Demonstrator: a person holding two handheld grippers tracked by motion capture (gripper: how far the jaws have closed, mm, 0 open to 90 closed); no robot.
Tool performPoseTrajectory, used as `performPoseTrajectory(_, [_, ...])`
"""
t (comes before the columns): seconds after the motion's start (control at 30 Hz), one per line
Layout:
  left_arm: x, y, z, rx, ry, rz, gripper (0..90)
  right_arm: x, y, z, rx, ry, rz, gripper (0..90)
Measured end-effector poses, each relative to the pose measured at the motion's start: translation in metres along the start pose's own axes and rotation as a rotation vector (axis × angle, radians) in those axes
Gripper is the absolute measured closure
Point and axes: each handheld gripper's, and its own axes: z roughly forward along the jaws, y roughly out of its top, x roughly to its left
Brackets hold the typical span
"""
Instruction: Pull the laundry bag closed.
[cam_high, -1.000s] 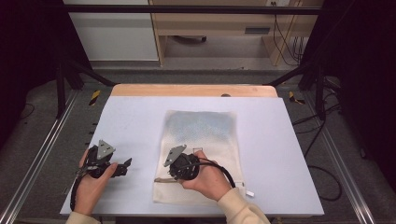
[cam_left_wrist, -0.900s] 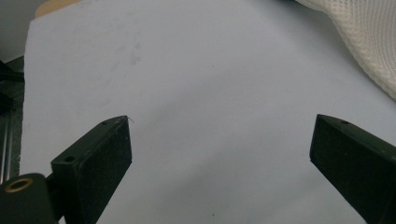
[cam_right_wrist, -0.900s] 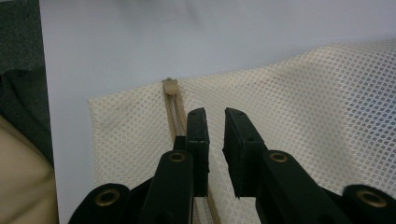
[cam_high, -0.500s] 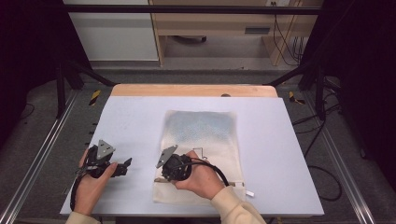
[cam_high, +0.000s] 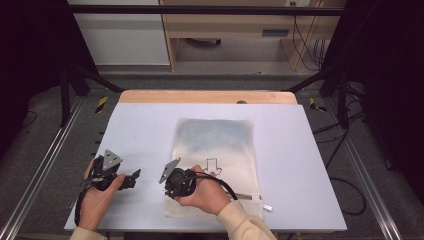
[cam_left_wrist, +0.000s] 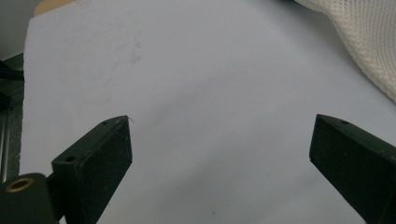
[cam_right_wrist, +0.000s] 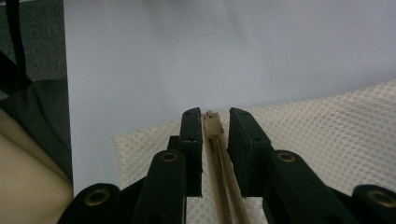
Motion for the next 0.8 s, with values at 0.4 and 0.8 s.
performPoseTrajectory(0.4, [-0.001, 0.001, 0.0, 0.002, -0.01, 0.001, 5.7, -0.003, 0.001, 0.015, 0.045, 0.019, 0.034, 72.7])
performPoseTrajectory(0.8, [-0.002, 0.001, -0.002, 0.005, -0.031, -0.009, 5.7, -0.006, -0.001, 0.017, 0.043, 0.031, 0.033, 81.0])
